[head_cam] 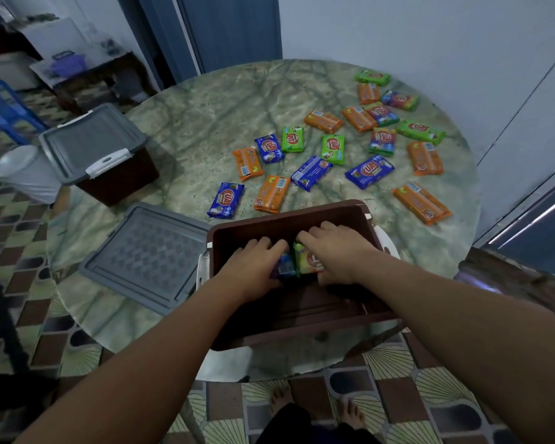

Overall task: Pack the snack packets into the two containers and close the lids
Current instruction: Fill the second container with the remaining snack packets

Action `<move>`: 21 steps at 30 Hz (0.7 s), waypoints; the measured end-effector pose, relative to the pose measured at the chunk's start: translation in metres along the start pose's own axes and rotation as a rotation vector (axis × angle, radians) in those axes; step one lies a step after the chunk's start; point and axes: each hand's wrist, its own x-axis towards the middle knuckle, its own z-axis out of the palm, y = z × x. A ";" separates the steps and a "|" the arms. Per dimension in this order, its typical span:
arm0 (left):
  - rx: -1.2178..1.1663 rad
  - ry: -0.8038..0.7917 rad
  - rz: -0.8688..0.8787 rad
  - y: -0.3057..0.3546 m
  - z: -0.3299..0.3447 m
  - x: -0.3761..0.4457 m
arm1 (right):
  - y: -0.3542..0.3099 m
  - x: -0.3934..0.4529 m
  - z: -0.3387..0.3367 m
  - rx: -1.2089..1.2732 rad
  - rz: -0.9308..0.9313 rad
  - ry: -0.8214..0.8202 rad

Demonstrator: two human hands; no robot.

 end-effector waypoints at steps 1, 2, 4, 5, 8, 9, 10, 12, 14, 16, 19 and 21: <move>0.007 -0.005 -0.001 0.000 0.001 0.001 | 0.001 0.000 0.000 -0.006 -0.008 -0.009; 0.014 -0.012 0.001 -0.001 0.001 0.001 | 0.001 -0.001 0.001 -0.013 -0.016 -0.020; 0.034 -0.025 0.021 -0.001 0.001 0.001 | 0.002 -0.002 0.002 -0.018 -0.028 -0.044; 0.035 -0.029 0.030 0.000 0.002 0.000 | 0.002 -0.002 0.002 -0.021 -0.030 -0.055; 0.008 -0.038 0.029 0.000 0.004 -0.002 | 0.001 -0.001 0.000 -0.029 -0.022 -0.050; 0.010 -0.050 0.027 0.001 0.003 -0.003 | 0.002 -0.001 -0.001 -0.022 -0.019 -0.048; 0.022 -0.058 0.033 0.002 0.002 -0.002 | 0.002 -0.001 -0.001 -0.013 -0.013 -0.054; 0.061 -0.064 0.058 0.005 0.002 -0.001 | 0.002 -0.002 -0.003 0.006 -0.002 -0.072; 0.099 -0.048 0.080 0.008 0.004 0.003 | 0.003 -0.002 -0.003 0.012 0.008 -0.081; 0.115 -0.021 0.075 0.010 0.007 0.006 | 0.004 -0.002 -0.001 0.024 0.025 -0.075; 0.100 -0.029 0.051 0.011 0.007 0.010 | 0.007 -0.004 -0.001 0.049 0.038 -0.069; 0.061 -0.040 0.047 0.011 0.001 0.009 | 0.006 -0.004 -0.006 0.081 0.036 -0.016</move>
